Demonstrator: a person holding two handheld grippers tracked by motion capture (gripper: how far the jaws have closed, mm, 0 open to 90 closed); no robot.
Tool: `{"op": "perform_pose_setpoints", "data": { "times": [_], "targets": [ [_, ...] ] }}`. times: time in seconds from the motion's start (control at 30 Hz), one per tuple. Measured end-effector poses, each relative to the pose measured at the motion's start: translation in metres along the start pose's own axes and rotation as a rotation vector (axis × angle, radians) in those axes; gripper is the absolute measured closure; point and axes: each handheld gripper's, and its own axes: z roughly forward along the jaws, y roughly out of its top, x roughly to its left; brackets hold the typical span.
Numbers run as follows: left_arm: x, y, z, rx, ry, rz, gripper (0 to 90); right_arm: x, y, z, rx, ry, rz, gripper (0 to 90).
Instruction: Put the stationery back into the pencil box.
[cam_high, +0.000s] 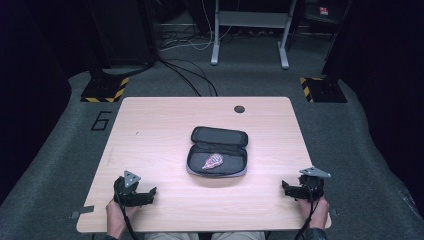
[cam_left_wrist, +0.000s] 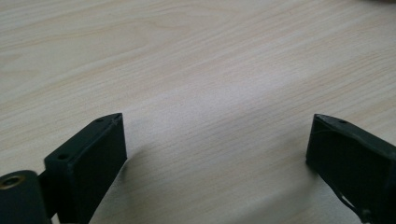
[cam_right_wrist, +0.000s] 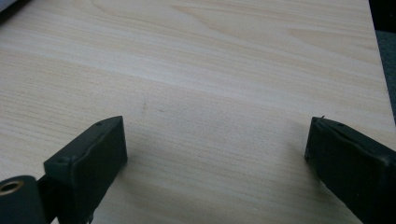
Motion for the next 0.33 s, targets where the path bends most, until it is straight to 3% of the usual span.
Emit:
{"op": "perform_pose_setpoints", "data": {
  "times": [0.33],
  "targets": [
    [0.0044,0.0013,0.0032,0.010,-0.015,-0.009,0.1,0.0002,0.0000,0.0000,0.001,-0.002,0.001,5.1]
  ]
}}
